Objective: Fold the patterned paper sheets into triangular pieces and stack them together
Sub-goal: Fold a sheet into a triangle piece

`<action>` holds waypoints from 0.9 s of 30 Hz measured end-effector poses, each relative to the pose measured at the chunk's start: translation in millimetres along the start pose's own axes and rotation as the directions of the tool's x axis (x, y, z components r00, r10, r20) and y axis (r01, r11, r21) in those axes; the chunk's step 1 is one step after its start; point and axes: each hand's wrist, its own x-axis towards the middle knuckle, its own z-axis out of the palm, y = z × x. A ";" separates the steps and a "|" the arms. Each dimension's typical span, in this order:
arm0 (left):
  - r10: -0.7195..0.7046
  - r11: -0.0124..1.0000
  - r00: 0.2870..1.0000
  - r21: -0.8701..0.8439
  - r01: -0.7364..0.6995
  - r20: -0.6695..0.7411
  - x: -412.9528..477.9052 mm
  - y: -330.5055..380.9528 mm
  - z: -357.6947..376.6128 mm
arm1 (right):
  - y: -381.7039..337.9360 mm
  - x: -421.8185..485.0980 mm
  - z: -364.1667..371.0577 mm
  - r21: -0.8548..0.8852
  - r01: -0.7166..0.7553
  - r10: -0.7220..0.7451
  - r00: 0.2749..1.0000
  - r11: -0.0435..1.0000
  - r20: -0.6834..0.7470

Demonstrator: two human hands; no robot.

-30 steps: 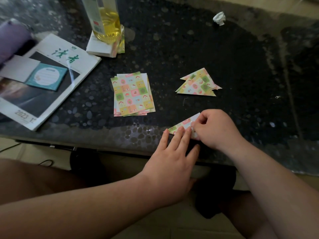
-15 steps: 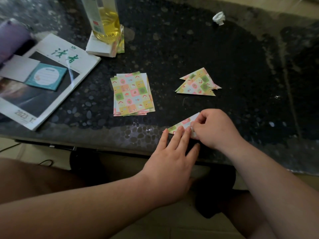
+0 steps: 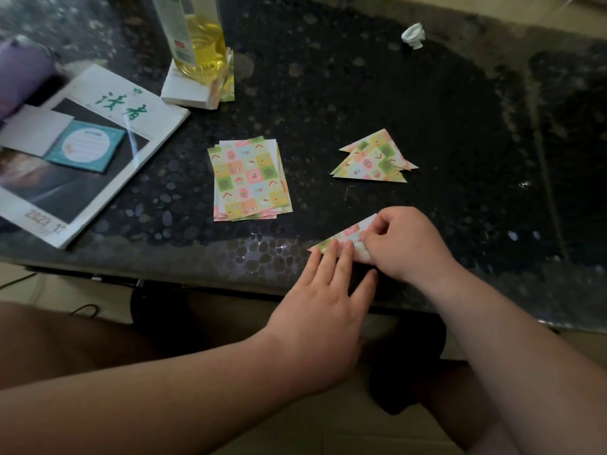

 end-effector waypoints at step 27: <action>-0.040 0.995 0.999 0.090 0.037 0.035 7.5 -4.6 -1.3 | -4.9 19.8 -16.9 -0.162 -0.148 0.175 0.970 0.976 0.169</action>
